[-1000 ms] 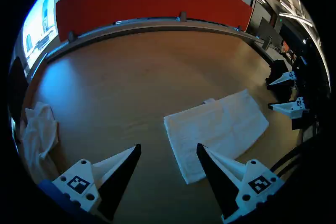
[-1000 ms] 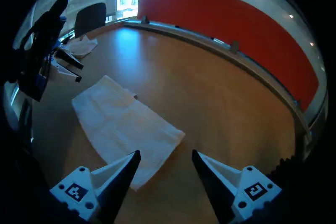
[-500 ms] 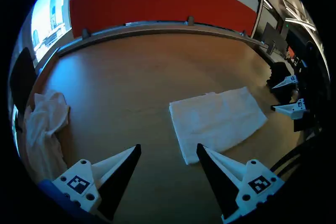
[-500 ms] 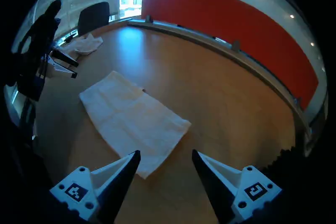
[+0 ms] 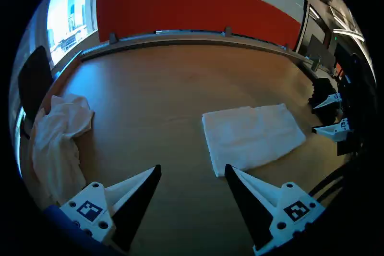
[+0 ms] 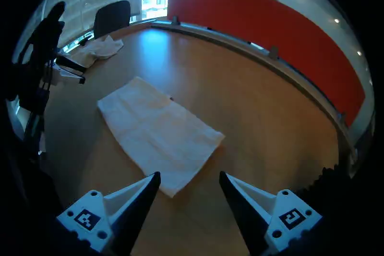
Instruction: Fold towel
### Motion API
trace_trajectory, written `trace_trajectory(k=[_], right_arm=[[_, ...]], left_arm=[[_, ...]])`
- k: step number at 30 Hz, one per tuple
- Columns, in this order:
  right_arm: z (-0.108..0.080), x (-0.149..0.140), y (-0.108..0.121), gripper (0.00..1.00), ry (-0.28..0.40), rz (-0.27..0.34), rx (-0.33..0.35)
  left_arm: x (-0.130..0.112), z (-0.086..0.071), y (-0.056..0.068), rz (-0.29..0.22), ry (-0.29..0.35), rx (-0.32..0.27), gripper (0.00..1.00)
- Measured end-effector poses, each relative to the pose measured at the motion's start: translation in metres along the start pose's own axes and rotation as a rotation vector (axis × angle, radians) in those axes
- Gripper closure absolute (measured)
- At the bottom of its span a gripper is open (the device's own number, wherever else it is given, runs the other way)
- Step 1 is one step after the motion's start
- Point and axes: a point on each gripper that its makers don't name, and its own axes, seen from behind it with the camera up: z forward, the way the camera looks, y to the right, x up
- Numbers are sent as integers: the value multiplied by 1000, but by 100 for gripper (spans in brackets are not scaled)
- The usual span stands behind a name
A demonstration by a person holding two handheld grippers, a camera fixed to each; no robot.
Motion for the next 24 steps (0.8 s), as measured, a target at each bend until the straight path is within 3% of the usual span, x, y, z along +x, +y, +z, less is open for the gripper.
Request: trace_trajectory(k=[9, 24], right_arm=[[5, -4, -7, 5, -20, -48, 41], [17, -11, -17, 5, -67, -118, 97]], left_arm=[[-4, -25, -13, -33, 78, 44, 2], [7, -66, -35, -6, 282, 113, 2]])
